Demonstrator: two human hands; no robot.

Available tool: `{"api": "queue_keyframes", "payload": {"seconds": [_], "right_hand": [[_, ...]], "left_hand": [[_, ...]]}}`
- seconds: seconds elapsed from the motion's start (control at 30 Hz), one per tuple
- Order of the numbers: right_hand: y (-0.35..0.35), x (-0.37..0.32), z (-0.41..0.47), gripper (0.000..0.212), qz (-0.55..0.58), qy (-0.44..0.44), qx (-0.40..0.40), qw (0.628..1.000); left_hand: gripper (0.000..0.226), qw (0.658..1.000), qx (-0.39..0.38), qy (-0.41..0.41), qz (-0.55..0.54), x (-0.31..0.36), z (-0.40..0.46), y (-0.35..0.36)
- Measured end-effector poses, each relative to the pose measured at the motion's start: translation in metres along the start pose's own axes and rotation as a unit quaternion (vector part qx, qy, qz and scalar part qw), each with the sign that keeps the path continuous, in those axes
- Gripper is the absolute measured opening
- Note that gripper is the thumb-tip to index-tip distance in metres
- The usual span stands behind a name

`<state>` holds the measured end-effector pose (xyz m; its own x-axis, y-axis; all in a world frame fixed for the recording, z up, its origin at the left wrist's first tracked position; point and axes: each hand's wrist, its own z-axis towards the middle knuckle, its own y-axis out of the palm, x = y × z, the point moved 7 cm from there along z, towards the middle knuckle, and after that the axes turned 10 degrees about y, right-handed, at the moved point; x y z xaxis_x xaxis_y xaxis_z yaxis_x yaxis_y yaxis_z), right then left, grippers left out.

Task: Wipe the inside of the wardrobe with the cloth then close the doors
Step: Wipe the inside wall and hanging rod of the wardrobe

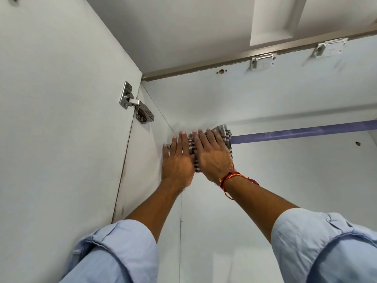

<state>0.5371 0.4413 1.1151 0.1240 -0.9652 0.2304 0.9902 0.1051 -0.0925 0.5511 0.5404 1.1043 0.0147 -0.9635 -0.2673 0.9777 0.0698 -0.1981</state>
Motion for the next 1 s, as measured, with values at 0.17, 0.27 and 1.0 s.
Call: {"api": "queue_keyframes", "payload": {"seconds": [0.17,0.27,1.0], "right_hand": [[0.002,0.039,-0.011,0.058,-0.038,0.023,0.043,0.998],[-0.001,0.053,-0.018,0.056,-0.035,0.062,0.076,0.995],[0.008,0.017,-0.009,0.056,-0.023,0.039,0.085,0.995]], "left_hand": [[0.067,0.997,0.057,0.008,-0.06,-0.005,0.001,-0.001],[0.065,0.995,0.067,0.004,-0.079,-0.005,0.001,0.0],[0.064,0.995,0.058,0.012,-0.081,-0.013,0.003,0.005]]}}
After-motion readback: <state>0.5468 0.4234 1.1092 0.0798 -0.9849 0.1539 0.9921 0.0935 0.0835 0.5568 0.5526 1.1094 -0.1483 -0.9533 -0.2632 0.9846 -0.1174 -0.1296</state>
